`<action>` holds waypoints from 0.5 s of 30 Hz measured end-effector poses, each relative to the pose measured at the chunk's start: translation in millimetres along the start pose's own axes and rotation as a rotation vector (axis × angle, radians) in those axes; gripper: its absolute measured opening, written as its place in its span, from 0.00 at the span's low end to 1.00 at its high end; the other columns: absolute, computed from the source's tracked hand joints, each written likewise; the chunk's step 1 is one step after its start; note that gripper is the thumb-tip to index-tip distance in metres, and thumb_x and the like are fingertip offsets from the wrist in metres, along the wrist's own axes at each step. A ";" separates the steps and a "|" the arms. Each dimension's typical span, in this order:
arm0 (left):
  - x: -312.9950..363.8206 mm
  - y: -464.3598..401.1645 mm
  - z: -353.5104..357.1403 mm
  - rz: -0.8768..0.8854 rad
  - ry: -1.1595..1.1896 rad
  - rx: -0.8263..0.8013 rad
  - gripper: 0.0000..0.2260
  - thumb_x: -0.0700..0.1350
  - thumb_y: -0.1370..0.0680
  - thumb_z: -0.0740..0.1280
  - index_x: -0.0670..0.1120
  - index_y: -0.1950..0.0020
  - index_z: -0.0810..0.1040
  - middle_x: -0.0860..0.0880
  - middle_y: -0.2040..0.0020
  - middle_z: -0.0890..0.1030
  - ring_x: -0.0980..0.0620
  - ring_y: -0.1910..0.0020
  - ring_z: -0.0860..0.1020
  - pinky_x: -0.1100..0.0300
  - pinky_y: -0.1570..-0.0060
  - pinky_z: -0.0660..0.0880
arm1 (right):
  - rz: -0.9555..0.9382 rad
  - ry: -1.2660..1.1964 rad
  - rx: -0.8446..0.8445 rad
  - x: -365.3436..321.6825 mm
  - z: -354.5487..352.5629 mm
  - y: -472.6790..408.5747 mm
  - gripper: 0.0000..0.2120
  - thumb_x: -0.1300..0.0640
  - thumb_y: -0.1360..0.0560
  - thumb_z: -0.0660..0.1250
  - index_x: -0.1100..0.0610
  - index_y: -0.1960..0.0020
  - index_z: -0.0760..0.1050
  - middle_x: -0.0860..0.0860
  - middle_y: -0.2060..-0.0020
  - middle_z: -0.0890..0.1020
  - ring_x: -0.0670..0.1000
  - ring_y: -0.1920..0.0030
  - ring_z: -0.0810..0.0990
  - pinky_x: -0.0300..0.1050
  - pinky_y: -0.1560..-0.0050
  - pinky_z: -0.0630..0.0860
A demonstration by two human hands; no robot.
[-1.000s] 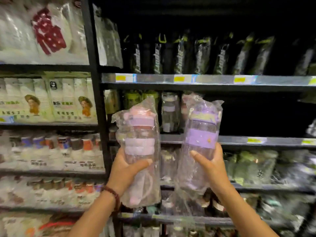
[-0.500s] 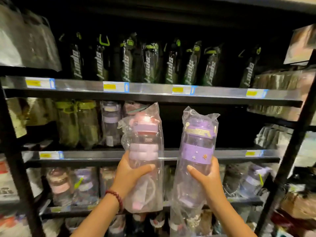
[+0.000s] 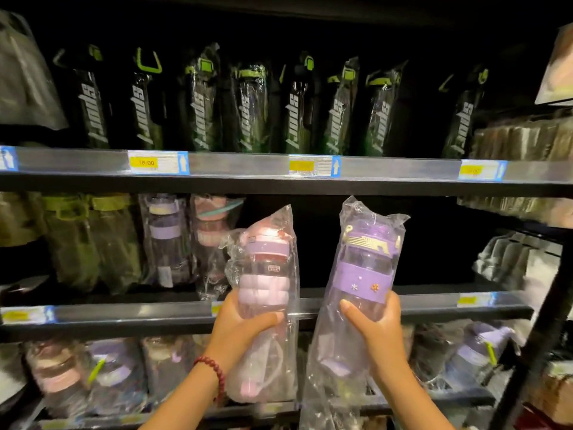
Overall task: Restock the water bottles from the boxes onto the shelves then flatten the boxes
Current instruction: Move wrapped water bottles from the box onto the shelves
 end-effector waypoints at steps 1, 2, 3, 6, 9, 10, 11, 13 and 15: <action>-2.7 -9.4 0.5 -0.006 0.004 -0.009 0.34 0.52 0.49 0.76 0.49 0.45 0.75 0.48 0.51 0.82 0.55 0.56 0.83 0.66 0.63 0.77 | 0.014 0.011 0.016 3.1 3.4 -6.5 0.34 0.48 0.42 0.74 0.50 0.39 0.66 0.47 0.49 0.78 0.47 0.49 0.79 0.43 0.54 0.76; -5.3 -19.0 0.9 -0.023 0.012 -0.016 0.34 0.52 0.49 0.76 0.48 0.45 0.75 0.47 0.52 0.83 0.53 0.56 0.83 0.64 0.63 0.78 | 0.033 0.022 0.036 5.4 7.1 -13.9 0.37 0.45 0.43 0.74 0.51 0.38 0.66 0.48 0.48 0.78 0.48 0.50 0.79 0.45 0.53 0.77; -7.6 -28.9 1.1 -0.036 0.020 -0.020 0.34 0.52 0.49 0.77 0.48 0.45 0.75 0.46 0.52 0.83 0.51 0.56 0.83 0.61 0.62 0.79 | 0.053 0.028 0.054 8.2 10.7 -21.5 0.41 0.41 0.45 0.74 0.53 0.37 0.65 0.50 0.47 0.78 0.50 0.49 0.79 0.50 0.51 0.78; -13.3 -57.7 0.4 -0.059 0.006 -0.014 0.35 0.53 0.49 0.77 0.49 0.43 0.75 0.46 0.50 0.83 0.48 0.53 0.83 0.55 0.57 0.80 | 0.114 0.004 0.110 13.2 20.9 -46.3 0.47 0.38 0.47 0.74 0.55 0.34 0.63 0.52 0.46 0.77 0.55 0.47 0.79 0.59 0.43 0.76; -10.6 -82.1 0.2 -0.061 -0.019 -0.039 0.32 0.51 0.45 0.78 0.50 0.43 0.74 0.48 0.48 0.82 0.51 0.51 0.82 0.57 0.56 0.79 | 0.131 -0.010 0.175 17.8 27.2 -73.3 0.36 0.49 0.35 0.77 0.57 0.34 0.63 0.51 0.49 0.77 0.54 0.48 0.79 0.59 0.42 0.76; -9.4 -90.0 0.3 -0.054 -0.032 -0.060 0.31 0.50 0.44 0.78 0.50 0.43 0.73 0.49 0.48 0.82 0.52 0.51 0.82 0.59 0.57 0.78 | 0.133 -0.012 0.202 19.6 28.9 -81.6 0.32 0.52 0.32 0.75 0.57 0.35 0.63 0.52 0.48 0.77 0.54 0.49 0.79 0.58 0.43 0.76; -7.5 -97.1 0.4 -0.048 -0.047 -0.079 0.30 0.49 0.42 0.78 0.50 0.43 0.73 0.49 0.48 0.81 0.52 0.52 0.81 0.61 0.58 0.77 | 0.138 -0.016 0.226 21.3 30.8 -88.4 0.29 0.54 0.31 0.74 0.57 0.36 0.64 0.54 0.47 0.77 0.54 0.49 0.79 0.56 0.44 0.76; -4.8 -111.4 0.7 -0.033 -0.061 -0.102 0.26 0.44 0.37 0.79 0.49 0.43 0.73 0.48 0.48 0.81 0.53 0.52 0.81 0.64 0.60 0.76 | 0.130 -0.027 0.270 23.3 35.2 -99.6 0.29 0.53 0.30 0.74 0.57 0.36 0.63 0.52 0.46 0.76 0.51 0.50 0.78 0.52 0.46 0.76; -2.7 -121.9 1.8 -0.026 -0.070 -0.102 0.25 0.42 0.37 0.79 0.48 0.44 0.73 0.47 0.48 0.80 0.52 0.52 0.81 0.62 0.59 0.76 | 0.122 -0.035 0.324 24.3 39.2 -107.7 0.32 0.52 0.30 0.74 0.56 0.33 0.61 0.52 0.44 0.75 0.51 0.48 0.77 0.52 0.44 0.74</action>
Point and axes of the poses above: each hand's wrist, its own y-axis away from the middle knuckle, its own z-axis out of the palm, x = y × z, the point moved 3 cm from there along -y, towards the middle knuckle
